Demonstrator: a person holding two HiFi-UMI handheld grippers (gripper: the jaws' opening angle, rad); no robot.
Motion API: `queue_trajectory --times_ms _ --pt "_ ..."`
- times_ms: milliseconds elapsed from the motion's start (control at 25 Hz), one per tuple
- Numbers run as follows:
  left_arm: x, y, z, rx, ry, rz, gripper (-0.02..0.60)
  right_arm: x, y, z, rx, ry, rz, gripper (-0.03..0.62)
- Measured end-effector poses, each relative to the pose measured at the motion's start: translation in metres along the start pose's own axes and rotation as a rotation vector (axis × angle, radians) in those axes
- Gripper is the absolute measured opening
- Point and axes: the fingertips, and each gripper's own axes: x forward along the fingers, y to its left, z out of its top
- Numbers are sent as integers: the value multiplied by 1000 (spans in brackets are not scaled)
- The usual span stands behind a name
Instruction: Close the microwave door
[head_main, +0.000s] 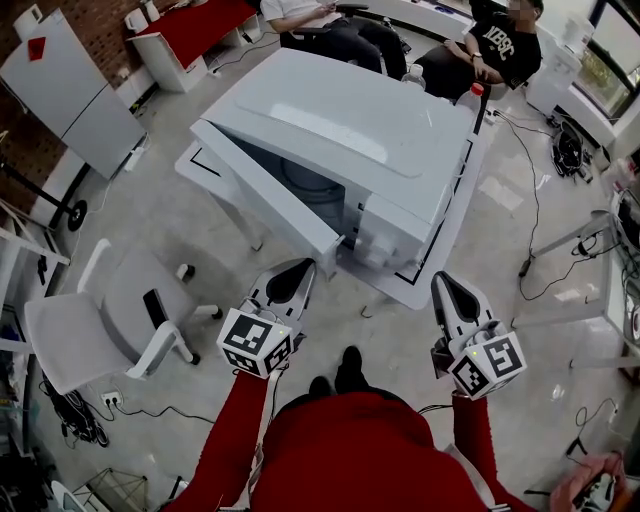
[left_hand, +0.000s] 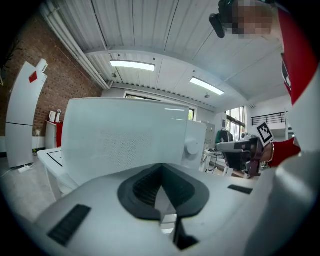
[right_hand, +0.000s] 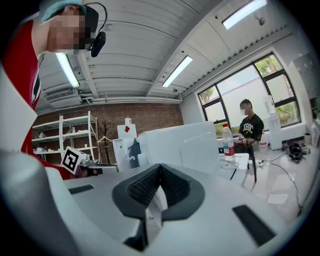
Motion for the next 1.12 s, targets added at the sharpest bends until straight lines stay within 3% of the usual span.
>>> queue_trajectory --times_ms 480,1120 --pt "54 1 11 49 30 -12 8 9 -15 -1 10 27 8 11" --pt "72 -1 18 -23 8 40 8 14 -7 -12 33 61 51 11"
